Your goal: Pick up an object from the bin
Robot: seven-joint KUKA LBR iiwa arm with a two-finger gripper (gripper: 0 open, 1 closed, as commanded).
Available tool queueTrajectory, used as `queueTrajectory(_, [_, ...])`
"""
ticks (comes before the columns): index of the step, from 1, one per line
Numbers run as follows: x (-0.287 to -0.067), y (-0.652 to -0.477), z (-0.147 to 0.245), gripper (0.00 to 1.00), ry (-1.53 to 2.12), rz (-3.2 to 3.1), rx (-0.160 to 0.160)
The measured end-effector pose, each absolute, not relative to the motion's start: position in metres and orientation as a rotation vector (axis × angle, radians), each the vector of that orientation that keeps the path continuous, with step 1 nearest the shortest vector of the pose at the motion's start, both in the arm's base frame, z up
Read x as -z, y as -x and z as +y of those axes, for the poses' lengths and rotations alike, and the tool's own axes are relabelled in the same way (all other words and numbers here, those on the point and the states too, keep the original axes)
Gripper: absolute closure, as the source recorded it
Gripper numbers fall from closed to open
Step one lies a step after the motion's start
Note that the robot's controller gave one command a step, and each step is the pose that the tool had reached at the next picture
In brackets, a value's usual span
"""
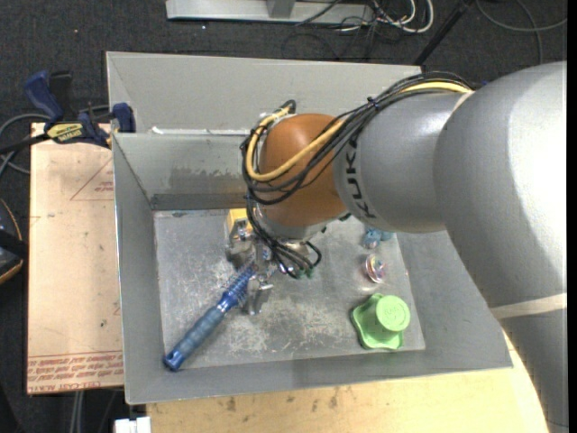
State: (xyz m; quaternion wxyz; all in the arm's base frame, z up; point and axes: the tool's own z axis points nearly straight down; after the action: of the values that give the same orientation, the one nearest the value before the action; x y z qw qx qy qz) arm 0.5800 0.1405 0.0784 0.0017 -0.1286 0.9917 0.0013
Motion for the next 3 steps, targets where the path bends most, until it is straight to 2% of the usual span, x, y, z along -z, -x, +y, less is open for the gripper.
queueTrajectory(2, [-0.0798,-0.5817,0.1417,0.0,0.398,3.114,-0.003])
queueTrajectory(3, [-0.0815,-0.5836,0.141,1.0,0.399,3.108,-0.001])
